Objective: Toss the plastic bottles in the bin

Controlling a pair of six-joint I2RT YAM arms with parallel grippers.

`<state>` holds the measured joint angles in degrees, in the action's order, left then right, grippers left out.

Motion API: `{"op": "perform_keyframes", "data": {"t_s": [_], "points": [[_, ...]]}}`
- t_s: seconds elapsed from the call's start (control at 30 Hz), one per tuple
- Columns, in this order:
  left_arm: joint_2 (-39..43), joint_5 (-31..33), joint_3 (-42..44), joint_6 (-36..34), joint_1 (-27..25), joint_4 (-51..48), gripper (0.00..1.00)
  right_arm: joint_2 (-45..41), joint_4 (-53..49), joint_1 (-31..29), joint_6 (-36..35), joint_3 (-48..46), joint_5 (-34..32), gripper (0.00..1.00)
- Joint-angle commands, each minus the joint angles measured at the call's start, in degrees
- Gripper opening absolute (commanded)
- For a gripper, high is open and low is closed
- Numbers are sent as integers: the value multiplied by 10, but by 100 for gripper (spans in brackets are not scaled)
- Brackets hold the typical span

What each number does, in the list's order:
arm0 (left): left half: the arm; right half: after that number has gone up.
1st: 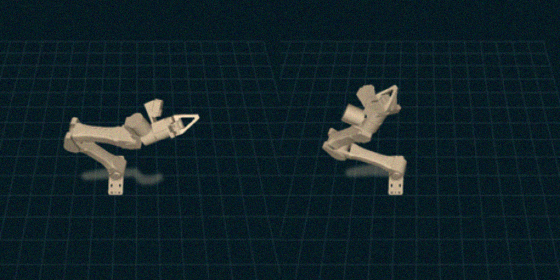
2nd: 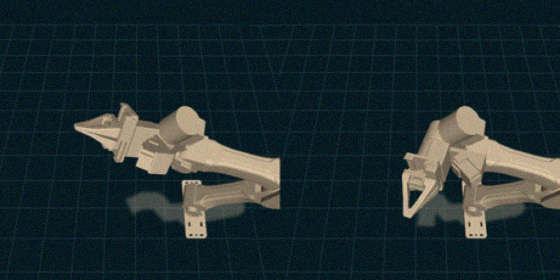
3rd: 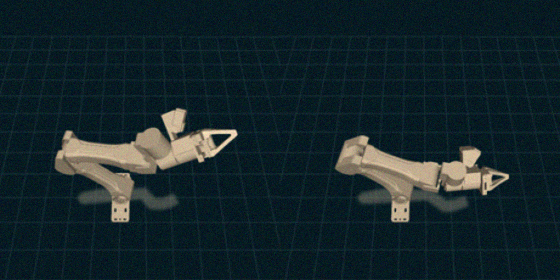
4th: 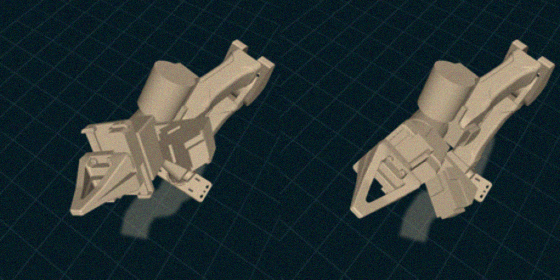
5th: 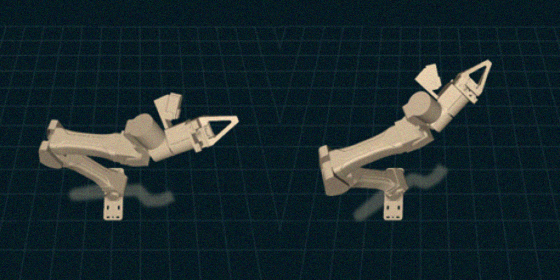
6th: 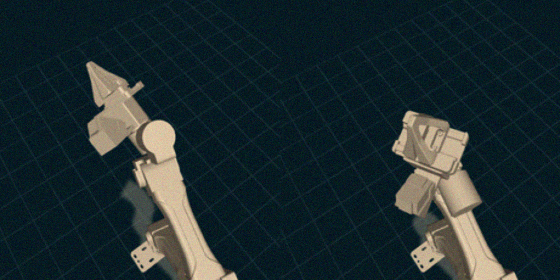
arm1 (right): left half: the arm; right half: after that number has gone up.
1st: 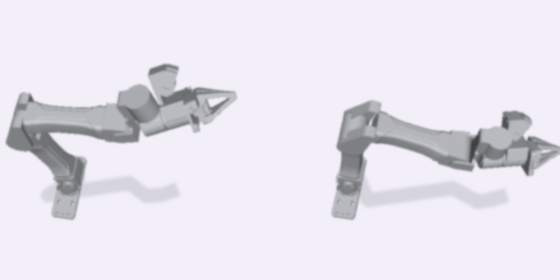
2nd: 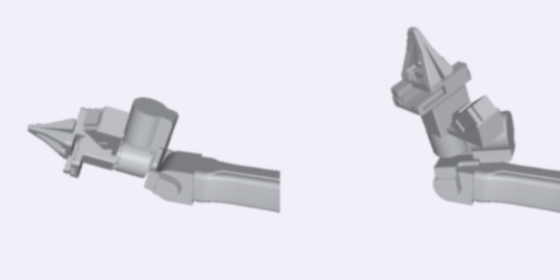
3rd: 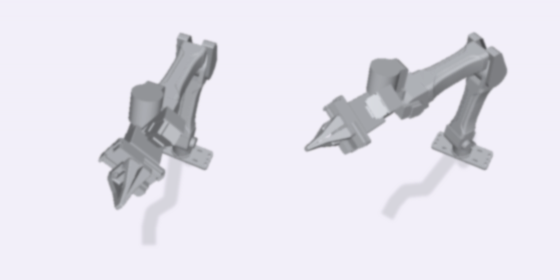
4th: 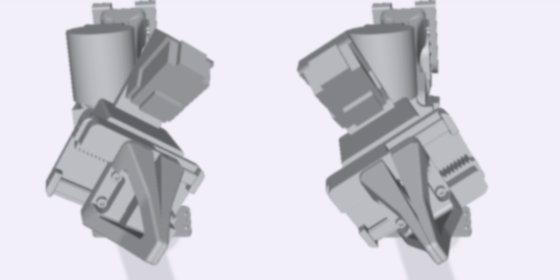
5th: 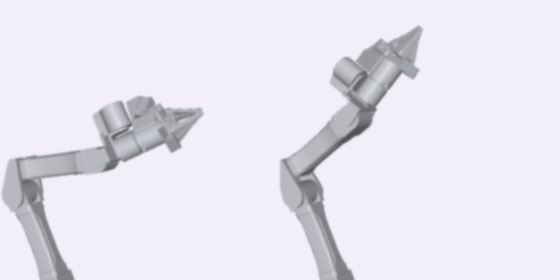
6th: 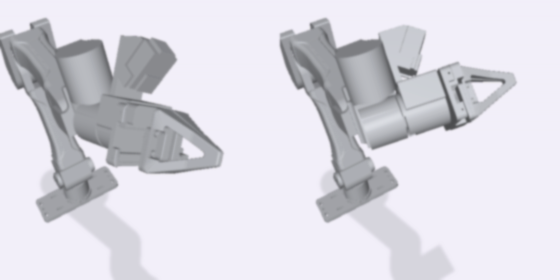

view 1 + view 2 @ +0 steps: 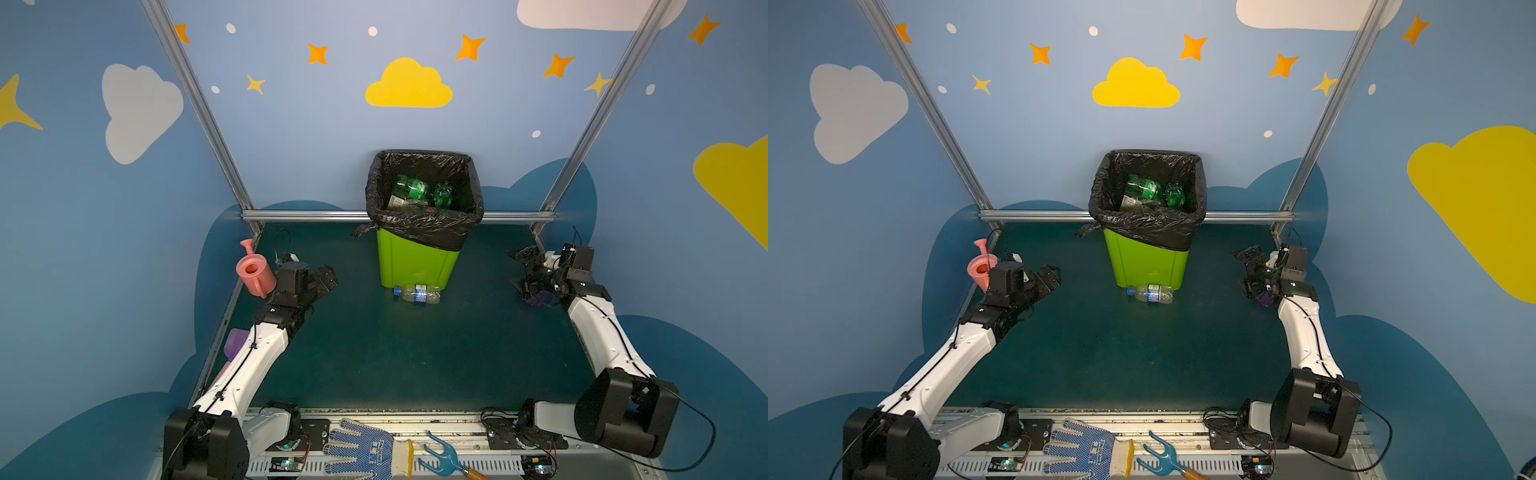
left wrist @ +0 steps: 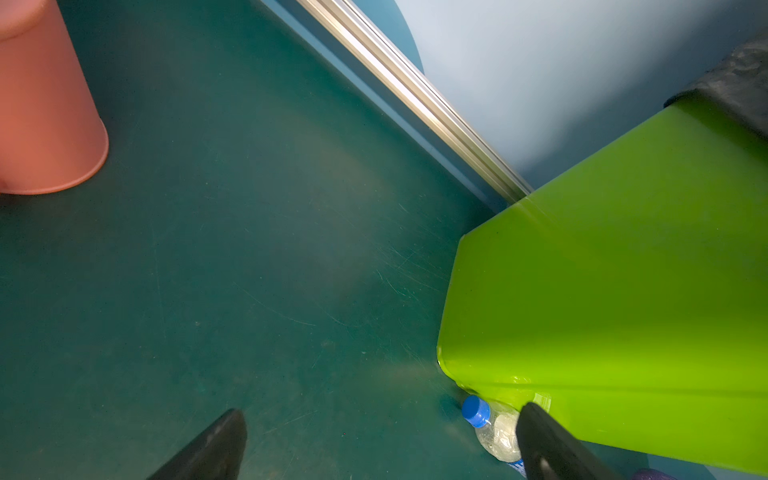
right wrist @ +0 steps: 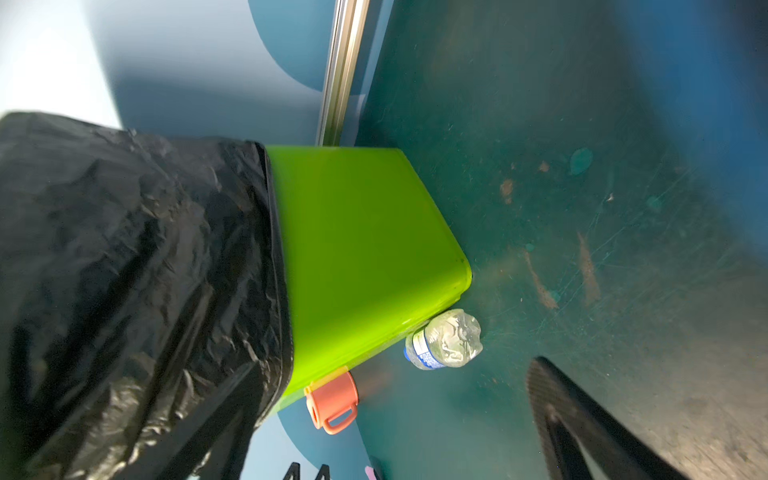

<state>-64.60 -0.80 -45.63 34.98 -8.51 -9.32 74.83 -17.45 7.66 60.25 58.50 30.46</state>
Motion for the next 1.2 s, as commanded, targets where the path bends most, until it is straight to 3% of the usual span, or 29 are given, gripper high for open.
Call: {"op": "perform_keyframes", "data": {"t_s": [0.0,0.37,0.6,0.87,1.17], "points": [[-3,3,5,-4,2,-12,100,-6,27,-39,26,-39,-18,97],[-9,0,19,-13,2,-15,100,66,146,-215,135,-113,-104,97],[-16,-8,30,-12,2,-10,100,158,173,-308,190,-87,-143,95],[-12,-12,46,-12,3,-6,100,230,218,-367,271,-64,-187,95],[-2,-2,56,-21,3,-8,100,260,216,-393,309,-37,-233,95]]}}
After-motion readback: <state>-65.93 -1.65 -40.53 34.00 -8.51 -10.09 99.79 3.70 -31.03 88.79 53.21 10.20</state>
